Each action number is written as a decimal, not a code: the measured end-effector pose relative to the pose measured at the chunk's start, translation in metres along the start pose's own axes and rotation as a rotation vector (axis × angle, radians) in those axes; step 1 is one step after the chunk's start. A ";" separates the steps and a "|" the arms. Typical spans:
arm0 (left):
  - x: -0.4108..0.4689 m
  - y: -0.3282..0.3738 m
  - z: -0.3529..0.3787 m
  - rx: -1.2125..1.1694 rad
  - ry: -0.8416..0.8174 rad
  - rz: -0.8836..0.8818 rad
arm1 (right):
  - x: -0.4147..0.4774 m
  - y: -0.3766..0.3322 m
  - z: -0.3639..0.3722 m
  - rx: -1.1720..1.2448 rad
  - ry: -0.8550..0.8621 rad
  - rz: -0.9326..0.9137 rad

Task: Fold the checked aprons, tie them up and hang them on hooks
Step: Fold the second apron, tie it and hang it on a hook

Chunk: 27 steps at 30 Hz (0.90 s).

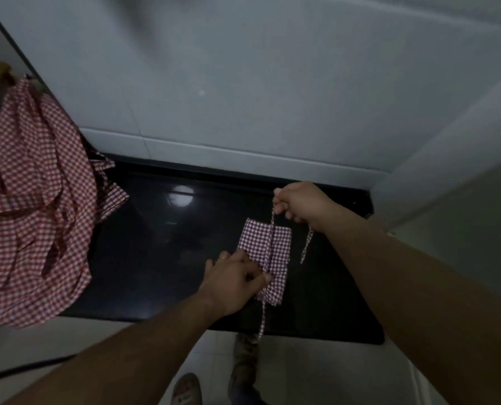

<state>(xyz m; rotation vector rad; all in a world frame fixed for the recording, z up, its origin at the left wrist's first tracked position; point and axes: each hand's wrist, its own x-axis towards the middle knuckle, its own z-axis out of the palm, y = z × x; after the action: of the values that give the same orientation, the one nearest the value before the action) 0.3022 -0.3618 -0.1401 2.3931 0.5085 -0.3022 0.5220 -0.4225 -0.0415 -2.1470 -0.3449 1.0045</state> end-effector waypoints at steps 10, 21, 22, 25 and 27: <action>0.019 0.005 0.015 -0.375 0.268 -0.384 | 0.068 0.074 0.040 -0.583 0.103 -0.202; 0.047 0.025 -0.065 -0.126 0.081 -0.181 | 0.054 0.065 0.044 0.038 0.116 0.008; 0.041 0.023 -0.081 0.059 0.139 -0.081 | 0.048 0.061 0.037 0.176 0.047 0.038; 0.023 0.012 -0.119 0.447 0.419 0.256 | 0.026 0.058 0.019 0.387 -0.044 0.066; 0.016 0.002 -0.117 0.557 0.484 0.392 | 0.015 0.066 0.009 0.424 -0.085 0.131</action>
<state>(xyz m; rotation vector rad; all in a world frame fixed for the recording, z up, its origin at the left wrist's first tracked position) 0.3273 -0.2824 -0.0559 3.0512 0.1549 0.3693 0.5205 -0.4567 -0.1011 -1.7640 -0.0239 1.1306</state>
